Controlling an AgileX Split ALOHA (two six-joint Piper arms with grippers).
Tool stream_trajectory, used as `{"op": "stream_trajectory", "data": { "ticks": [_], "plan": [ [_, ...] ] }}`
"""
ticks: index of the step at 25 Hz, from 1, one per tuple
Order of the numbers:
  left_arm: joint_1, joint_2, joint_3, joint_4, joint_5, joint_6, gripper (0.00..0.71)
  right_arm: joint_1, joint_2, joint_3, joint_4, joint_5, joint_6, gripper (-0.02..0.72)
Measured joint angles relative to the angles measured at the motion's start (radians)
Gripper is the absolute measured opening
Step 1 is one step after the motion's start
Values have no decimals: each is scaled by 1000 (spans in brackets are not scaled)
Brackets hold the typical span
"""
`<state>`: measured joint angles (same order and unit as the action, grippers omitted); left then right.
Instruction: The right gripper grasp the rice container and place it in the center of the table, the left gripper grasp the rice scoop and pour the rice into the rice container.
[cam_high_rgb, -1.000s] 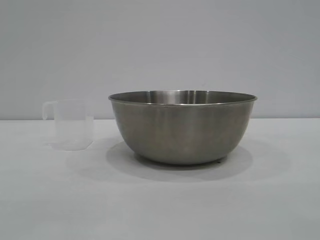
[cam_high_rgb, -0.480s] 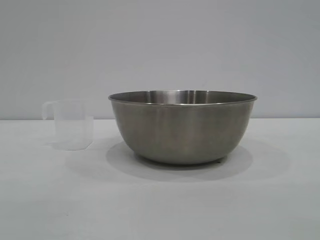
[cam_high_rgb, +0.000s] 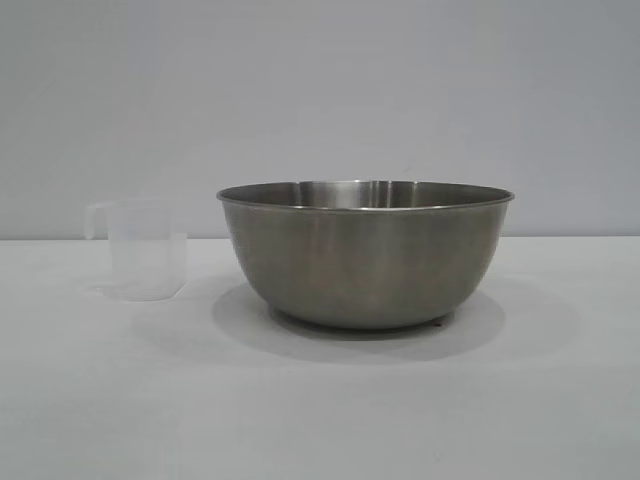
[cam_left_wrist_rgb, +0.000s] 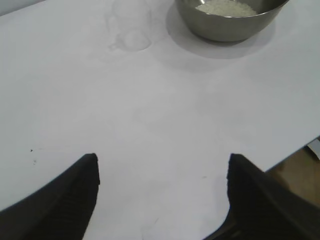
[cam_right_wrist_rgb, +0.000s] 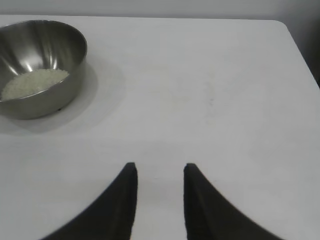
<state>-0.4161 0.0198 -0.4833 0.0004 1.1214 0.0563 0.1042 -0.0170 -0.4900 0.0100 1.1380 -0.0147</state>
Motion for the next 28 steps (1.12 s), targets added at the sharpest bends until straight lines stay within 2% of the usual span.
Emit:
{"op": "stream_trajectory", "data": {
  "ticks": [2,9,13,18,28],
  "plan": [
    [53,0,0,0,0,0,473,0,0,0,0,0,0,219],
    [319,-9,0,0,0,-1,473,0,0,0,0,0,0,219],
    [409,-34,0,0,0,-1,473,0,0,0,0,0,0,219],
    [450,-37,0,0,0,-1,473,0,0,0,0,0,0,219],
    [452,-38,0,0,0,-1,473,0,0,0,0,0,0,219]
  ]
}}
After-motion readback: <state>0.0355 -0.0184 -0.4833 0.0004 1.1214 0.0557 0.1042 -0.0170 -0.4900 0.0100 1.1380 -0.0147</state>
